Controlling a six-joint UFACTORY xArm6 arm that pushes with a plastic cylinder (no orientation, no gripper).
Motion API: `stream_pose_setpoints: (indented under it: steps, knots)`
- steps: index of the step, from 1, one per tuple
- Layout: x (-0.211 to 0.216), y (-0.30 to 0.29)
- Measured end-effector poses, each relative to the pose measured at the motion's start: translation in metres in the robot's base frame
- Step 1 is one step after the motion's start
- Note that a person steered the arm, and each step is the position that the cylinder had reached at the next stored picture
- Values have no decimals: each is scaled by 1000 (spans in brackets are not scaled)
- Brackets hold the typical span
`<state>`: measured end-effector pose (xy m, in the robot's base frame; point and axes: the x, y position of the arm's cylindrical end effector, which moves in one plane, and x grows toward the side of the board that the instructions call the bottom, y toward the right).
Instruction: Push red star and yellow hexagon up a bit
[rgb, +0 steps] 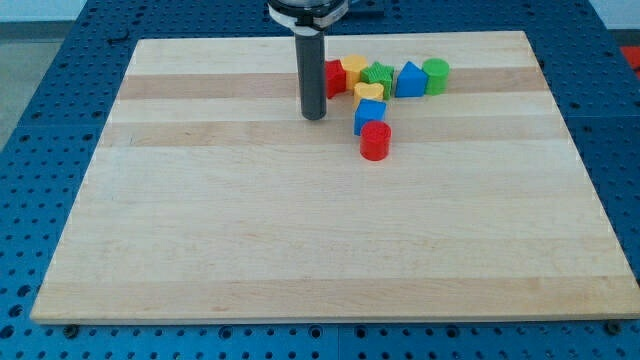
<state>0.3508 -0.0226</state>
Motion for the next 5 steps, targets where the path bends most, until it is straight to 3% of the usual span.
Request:
stream_pose_setpoints:
  steps: [5]
  knots:
    - [-41,7]
